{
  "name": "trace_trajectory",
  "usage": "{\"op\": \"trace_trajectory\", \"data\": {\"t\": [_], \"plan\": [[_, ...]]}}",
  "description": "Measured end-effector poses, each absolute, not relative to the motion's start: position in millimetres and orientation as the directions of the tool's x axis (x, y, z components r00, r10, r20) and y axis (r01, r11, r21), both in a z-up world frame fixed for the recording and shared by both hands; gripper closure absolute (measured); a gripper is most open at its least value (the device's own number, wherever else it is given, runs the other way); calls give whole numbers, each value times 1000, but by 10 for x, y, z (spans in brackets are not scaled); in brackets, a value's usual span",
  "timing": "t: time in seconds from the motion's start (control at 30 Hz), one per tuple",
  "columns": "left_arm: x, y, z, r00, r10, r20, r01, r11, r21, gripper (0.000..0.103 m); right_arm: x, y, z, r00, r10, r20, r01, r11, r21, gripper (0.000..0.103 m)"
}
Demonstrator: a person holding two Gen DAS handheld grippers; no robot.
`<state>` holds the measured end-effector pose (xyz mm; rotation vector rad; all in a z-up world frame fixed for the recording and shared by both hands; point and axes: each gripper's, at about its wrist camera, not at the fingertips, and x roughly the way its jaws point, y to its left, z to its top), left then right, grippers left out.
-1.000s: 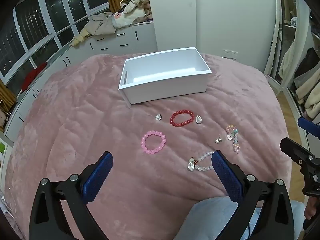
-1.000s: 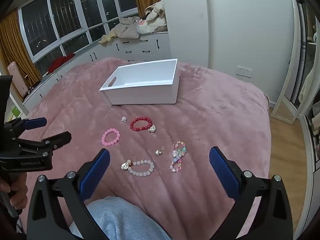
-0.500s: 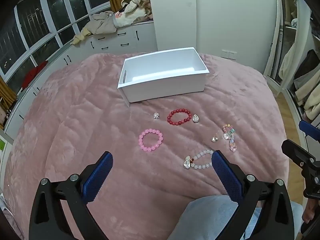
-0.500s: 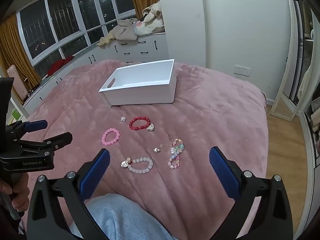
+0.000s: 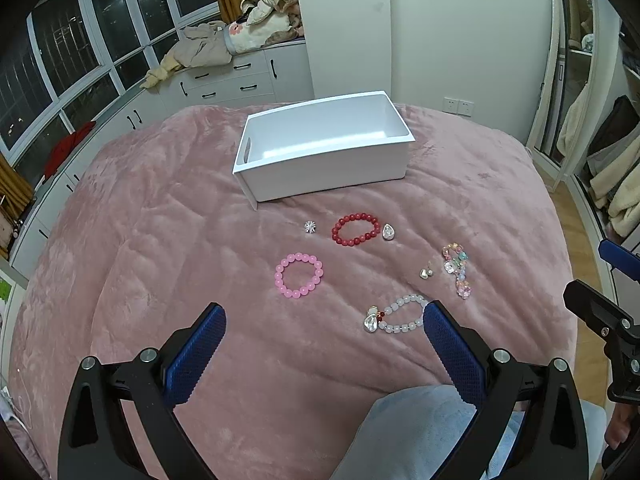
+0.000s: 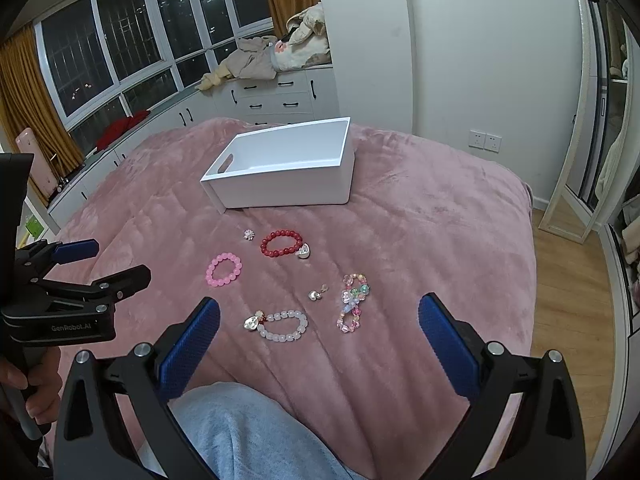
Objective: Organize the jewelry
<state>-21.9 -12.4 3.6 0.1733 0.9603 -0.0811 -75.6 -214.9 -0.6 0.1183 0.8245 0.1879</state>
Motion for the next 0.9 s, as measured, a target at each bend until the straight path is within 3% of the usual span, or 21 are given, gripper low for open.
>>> {"op": "trace_trajectory", "data": {"t": [0.9], "plan": [[-333,-251,67,562,8,-827,153,982,114,3,-791,-2110,-30,656,212,-725,-121,977,176,5]]}}
